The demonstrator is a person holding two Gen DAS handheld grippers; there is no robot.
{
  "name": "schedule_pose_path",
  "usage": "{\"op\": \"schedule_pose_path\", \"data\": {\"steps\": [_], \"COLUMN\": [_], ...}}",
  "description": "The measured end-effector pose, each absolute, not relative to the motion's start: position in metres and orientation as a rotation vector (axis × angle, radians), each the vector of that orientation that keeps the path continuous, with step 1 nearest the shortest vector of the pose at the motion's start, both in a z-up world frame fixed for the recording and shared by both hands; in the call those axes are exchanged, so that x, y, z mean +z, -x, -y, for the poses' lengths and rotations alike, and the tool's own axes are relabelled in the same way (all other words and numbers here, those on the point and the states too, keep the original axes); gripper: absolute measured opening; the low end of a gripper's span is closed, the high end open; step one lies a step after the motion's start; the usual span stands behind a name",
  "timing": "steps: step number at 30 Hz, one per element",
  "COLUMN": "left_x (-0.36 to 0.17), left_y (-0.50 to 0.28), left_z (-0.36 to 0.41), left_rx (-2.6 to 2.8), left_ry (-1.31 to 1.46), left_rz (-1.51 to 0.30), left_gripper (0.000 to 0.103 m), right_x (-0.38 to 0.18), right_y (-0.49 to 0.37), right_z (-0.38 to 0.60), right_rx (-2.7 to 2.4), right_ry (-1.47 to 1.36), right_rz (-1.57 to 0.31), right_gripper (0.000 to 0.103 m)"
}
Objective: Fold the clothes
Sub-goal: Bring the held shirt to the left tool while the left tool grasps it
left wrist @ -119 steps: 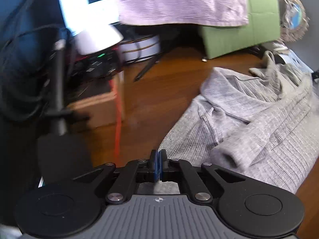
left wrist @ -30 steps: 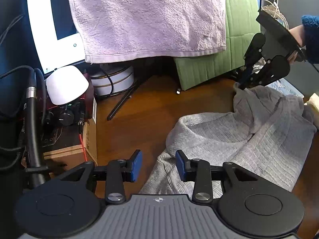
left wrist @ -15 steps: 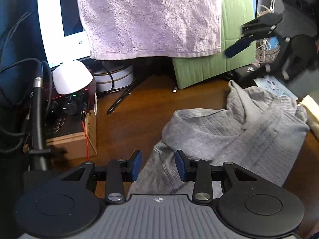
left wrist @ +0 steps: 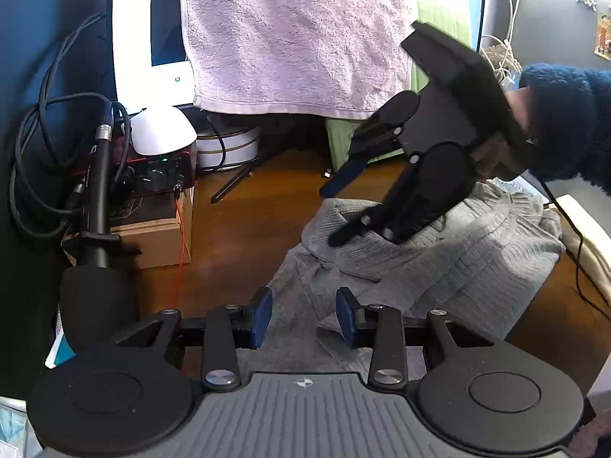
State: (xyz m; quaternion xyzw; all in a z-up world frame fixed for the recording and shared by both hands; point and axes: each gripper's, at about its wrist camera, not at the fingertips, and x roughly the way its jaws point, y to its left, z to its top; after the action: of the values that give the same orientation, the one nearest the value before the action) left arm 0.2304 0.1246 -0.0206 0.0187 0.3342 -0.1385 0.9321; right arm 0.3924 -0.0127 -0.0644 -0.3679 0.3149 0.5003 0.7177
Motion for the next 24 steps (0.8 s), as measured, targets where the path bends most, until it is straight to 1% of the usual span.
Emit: {"op": "schedule_pose_path", "data": {"steps": [1, 2, 3, 5, 10, 15, 18, 23, 24], "left_x": [-0.021, -0.021, -0.021, -0.021, -0.014, -0.006, -0.006, -0.017, -0.019], "left_y": [-0.230, -0.229, -0.228, -0.227, -0.223, -0.220, -0.219, -0.227, -0.228], "left_z": [-0.125, -0.126, -0.127, -0.129, -0.128, -0.100, -0.080, -0.054, -0.051], "left_rx": [-0.284, -0.281, -0.278, -0.277, -0.338, -0.501, -0.586, -0.624, -0.630], "left_ry": [-0.036, -0.035, -0.033, -0.026, -0.066, -0.281, -0.419, -0.607, -0.630], "left_rz": [-0.683, -0.683, -0.682, -0.676, -0.604, -0.504, -0.466, -0.466, -0.465], "left_gripper": [0.037, 0.037, 0.037, 0.037, 0.037, 0.037, 0.049, 0.049, 0.047], "right_x": [-0.067, -0.066, -0.065, -0.059, -0.026, -0.020, -0.021, -0.022, -0.021], "right_y": [-0.394, -0.390, -0.385, -0.371, -0.315, -0.283, -0.275, -0.268, -0.268], "right_z": [0.012, 0.013, 0.014, 0.015, 0.032, 0.045, 0.047, 0.046, 0.046], "right_rx": [1.113, 1.114, 1.116, 1.119, 1.163, 1.186, 1.188, 1.198, 1.199], "right_ry": [0.804, 0.806, 0.809, 0.822, 0.811, 0.842, 0.864, 0.916, 0.915], "right_rz": [-0.715, -0.709, -0.702, -0.665, -0.520, -0.467, -0.446, -0.401, -0.393], "right_gripper": [0.036, 0.017, 0.012, 0.010, 0.010, 0.010, 0.010, 0.011, 0.011]}}
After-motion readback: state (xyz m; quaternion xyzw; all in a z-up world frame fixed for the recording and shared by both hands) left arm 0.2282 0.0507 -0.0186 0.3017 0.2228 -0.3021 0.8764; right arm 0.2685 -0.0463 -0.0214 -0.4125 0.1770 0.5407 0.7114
